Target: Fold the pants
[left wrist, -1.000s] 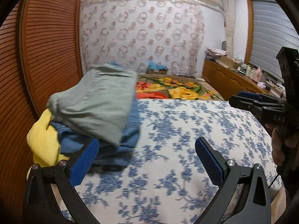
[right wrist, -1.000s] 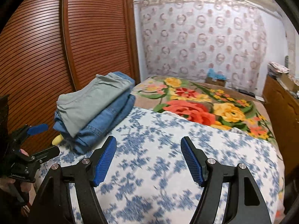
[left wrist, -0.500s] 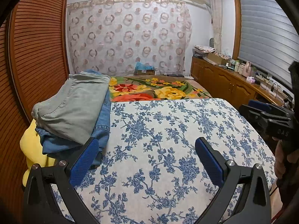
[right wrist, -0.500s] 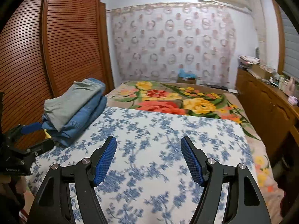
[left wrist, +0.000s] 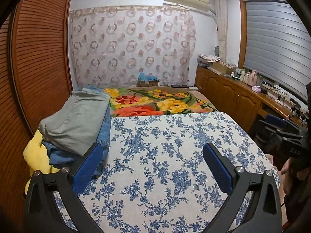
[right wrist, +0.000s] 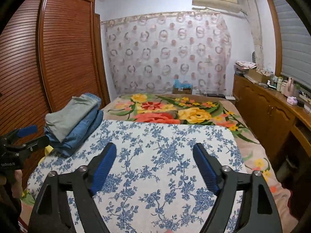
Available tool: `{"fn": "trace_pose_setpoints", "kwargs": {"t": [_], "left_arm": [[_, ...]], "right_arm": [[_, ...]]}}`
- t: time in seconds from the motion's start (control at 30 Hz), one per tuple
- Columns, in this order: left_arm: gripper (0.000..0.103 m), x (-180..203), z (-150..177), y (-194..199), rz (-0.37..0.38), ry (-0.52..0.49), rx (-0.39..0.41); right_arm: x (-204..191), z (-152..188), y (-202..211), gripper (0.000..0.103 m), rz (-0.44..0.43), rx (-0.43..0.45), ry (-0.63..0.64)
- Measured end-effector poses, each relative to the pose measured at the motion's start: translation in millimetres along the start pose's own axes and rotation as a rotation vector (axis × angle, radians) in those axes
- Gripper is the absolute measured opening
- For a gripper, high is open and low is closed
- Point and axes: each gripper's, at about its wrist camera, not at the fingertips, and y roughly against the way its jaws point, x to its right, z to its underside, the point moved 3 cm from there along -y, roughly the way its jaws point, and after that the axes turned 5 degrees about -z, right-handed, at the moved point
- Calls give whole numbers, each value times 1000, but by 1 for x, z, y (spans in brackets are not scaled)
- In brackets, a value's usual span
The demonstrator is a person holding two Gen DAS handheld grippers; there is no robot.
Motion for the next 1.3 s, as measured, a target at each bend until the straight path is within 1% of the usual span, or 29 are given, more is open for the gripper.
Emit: {"fn": "trace_pose_setpoints", "kwargs": {"t": [0.3, 0.4, 0.67, 1.3], "left_arm": [[103, 0, -13, 21, -12, -7, 42], [103, -3, -16, 25, -22, -3, 51], [103, -4, -16, 26, -23, -2, 52], [103, -4, -16, 26, -24, -3, 53]], "right_arm": [[1, 2, 13, 85, 51, 58, -3], [2, 4, 14, 85, 55, 70, 0], [0, 11, 14, 85, 59, 74, 7], [3, 9, 16, 85, 57, 74, 3]]}}
